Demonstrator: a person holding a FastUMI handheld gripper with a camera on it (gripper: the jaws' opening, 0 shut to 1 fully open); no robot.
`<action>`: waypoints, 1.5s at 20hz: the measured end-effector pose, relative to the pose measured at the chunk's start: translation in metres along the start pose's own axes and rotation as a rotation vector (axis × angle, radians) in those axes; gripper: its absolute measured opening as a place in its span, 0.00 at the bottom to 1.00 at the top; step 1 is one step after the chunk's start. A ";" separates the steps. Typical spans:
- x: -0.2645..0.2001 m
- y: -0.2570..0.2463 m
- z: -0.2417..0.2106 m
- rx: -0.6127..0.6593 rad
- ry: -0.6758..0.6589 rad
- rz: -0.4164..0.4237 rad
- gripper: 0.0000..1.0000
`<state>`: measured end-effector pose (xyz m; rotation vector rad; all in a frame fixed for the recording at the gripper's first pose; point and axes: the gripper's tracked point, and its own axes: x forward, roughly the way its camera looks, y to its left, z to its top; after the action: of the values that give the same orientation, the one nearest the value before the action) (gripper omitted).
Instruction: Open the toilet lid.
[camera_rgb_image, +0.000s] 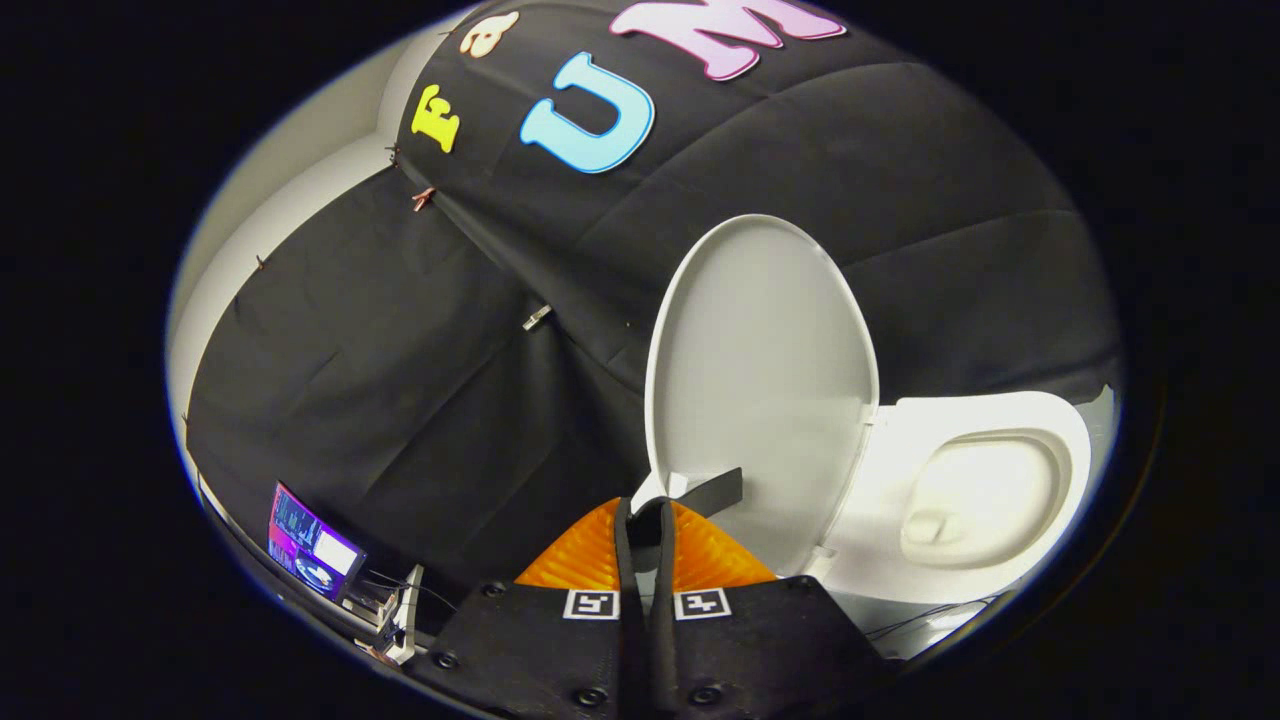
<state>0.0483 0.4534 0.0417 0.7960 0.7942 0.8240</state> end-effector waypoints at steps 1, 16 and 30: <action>0.007 0.005 0.003 0.000 -0.001 0.000 0.06; 0.087 0.059 -0.012 0.127 0.082 0.139 0.64; 0.053 0.083 0.034 -0.116 -0.133 0.095 0.97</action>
<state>0.0747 0.5256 0.1121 0.7808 0.5887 0.8844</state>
